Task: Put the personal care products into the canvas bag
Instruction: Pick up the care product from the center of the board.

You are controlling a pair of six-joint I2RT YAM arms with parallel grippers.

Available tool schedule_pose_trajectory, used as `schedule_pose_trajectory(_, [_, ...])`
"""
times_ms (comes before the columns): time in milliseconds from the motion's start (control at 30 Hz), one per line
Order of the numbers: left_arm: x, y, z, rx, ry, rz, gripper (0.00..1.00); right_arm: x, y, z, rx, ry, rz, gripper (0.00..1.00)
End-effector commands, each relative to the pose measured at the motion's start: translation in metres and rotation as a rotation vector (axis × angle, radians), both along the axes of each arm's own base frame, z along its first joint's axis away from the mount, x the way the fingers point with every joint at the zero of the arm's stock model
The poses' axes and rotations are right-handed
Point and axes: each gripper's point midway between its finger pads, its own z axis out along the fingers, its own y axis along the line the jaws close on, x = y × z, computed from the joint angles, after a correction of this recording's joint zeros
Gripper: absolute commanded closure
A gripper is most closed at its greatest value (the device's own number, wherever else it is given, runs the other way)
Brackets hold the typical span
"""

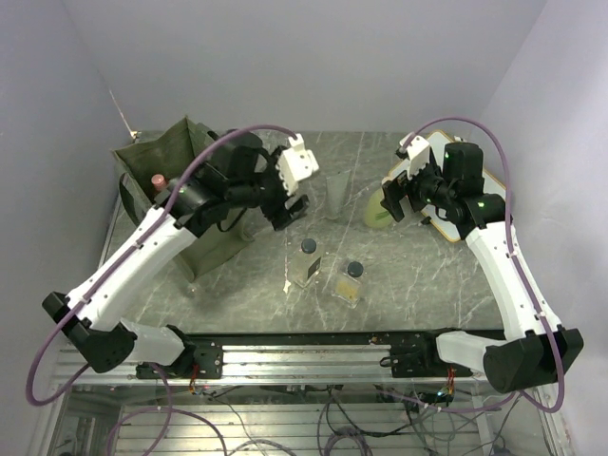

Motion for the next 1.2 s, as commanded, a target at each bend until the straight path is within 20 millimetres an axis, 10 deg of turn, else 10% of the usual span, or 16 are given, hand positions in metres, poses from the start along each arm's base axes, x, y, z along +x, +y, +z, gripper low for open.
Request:
schedule_pose_trajectory(0, [-0.010, -0.024, -0.034, -0.006, 0.116, 0.029, 0.16, 0.004, -0.006, 0.001, -0.026, -0.004, -0.016, 0.00])
schedule_pose_trajectory(333, [-0.041, -0.067, -0.084, 0.076, 0.187, 0.012, 0.16, 0.009, -0.015, -0.011, -0.051, 0.030, -0.040, 0.00])
schedule_pose_trajectory(1167, [-0.015, -0.058, -0.173, 0.226, 0.194, 0.196, 0.05, -0.002, -0.009, -0.009, -0.022, 0.009, 0.003, 0.00])
